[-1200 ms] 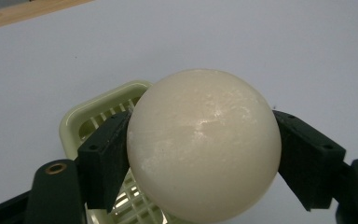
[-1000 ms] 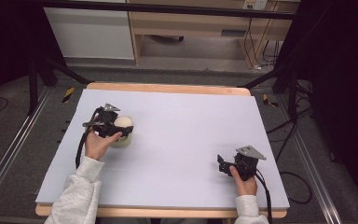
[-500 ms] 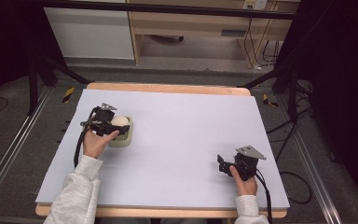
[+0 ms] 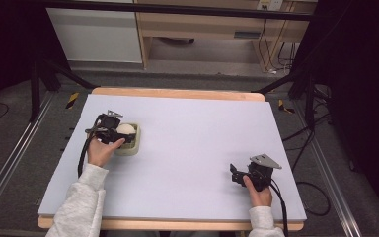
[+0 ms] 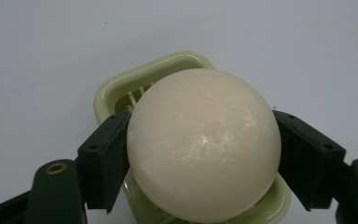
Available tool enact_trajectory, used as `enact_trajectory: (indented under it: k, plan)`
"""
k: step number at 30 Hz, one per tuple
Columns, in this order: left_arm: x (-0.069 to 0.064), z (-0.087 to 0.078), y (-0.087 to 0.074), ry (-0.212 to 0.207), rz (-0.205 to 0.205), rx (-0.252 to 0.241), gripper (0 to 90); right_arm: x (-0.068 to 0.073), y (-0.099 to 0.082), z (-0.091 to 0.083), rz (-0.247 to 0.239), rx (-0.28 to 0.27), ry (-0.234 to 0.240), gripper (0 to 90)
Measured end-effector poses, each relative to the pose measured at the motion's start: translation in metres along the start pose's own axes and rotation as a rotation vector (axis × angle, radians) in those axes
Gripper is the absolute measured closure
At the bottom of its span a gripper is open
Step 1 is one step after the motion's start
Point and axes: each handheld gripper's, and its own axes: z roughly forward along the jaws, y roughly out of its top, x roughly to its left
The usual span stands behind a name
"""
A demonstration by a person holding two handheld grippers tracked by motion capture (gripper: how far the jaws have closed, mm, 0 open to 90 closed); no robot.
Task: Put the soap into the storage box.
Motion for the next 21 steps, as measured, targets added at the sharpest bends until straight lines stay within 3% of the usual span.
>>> enact_trajectory:
  k: [21]
  plan:
    - [-0.002,0.0084,-0.0034,0.007,0.011,0.027,24.3,0.0001,0.0,-0.0001,0.0,0.0,-0.001,4.2]
